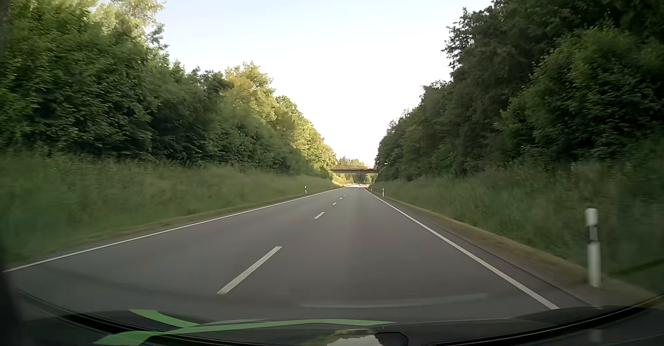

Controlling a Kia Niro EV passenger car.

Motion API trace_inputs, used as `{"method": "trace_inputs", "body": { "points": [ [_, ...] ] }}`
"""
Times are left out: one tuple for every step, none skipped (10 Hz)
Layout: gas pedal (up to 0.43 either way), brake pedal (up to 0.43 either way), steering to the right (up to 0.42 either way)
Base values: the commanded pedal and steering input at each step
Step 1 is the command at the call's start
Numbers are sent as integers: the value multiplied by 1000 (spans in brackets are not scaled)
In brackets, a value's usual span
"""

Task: Follow the waypoints while adhering to traffic rules and regulations

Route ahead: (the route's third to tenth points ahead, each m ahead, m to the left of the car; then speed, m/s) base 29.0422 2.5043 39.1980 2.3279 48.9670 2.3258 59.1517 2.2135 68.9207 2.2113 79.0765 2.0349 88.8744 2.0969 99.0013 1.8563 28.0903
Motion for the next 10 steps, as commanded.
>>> {"method": "trace_inputs", "body": {
  "points": [
    [287,0,0],
    [287,0,0],
    [287,0,0],
    [287,0,0],
    [287,0,0],
    [287,0,0],
    [287,0,0],
    [287,0,0],
    [287,0,0],
    [287,0,0]
  ]
}}
